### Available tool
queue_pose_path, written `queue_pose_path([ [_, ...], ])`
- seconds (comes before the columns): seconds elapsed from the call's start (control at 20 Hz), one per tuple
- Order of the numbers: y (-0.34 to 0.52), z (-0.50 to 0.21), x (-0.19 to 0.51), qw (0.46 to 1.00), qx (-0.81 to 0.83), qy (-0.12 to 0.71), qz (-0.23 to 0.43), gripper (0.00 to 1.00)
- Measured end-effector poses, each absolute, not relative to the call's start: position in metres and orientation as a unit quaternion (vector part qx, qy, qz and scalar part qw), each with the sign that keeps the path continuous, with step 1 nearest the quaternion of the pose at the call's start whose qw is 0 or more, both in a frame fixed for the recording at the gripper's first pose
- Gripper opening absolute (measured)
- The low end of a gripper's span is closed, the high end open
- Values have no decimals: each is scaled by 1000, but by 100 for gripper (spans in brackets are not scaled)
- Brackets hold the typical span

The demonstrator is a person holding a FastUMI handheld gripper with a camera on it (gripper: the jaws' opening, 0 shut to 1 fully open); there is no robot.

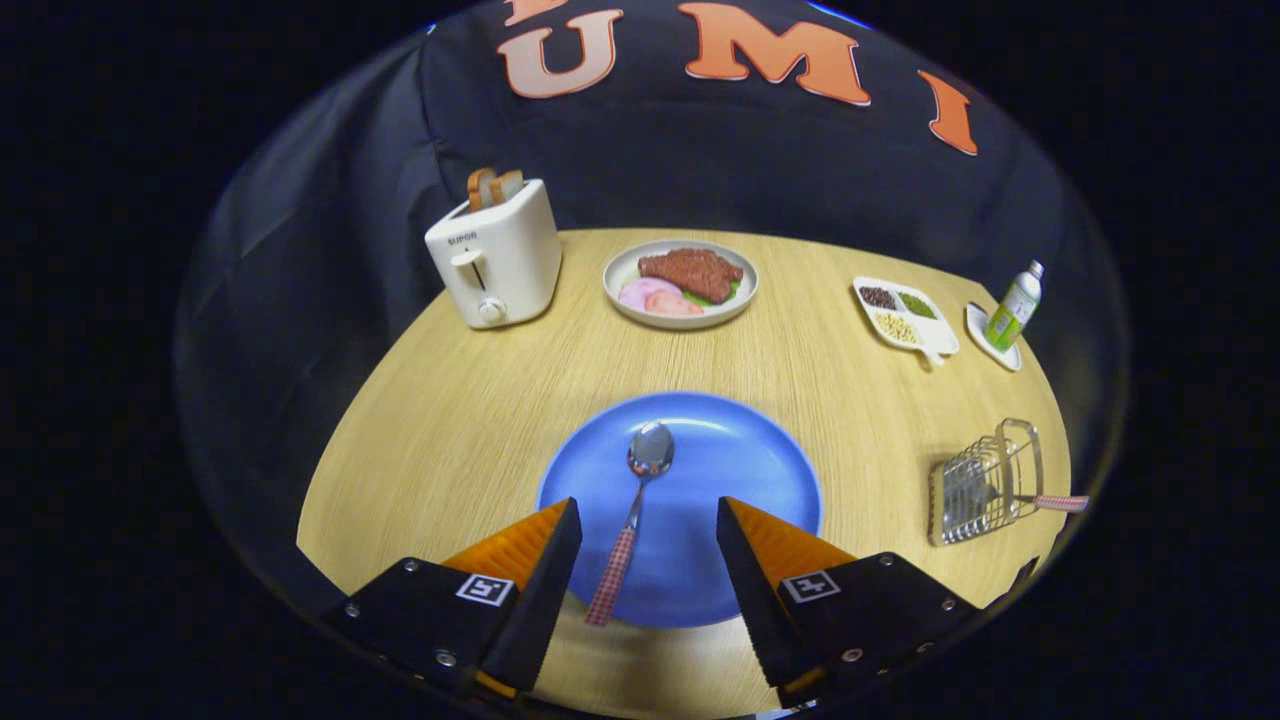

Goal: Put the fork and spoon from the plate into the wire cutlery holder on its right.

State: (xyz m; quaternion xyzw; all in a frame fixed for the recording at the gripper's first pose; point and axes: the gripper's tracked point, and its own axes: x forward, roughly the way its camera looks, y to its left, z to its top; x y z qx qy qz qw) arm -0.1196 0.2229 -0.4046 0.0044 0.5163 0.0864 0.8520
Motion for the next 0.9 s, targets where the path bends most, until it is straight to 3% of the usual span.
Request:
queue_pose_path([
  [0.2,228,-426,-135,823,3,562,81,73],
  [0.45,232,-446,-143,787,13,613,67,45],
  [0.9,224,-459,-140,768,16,636,70,11],
])
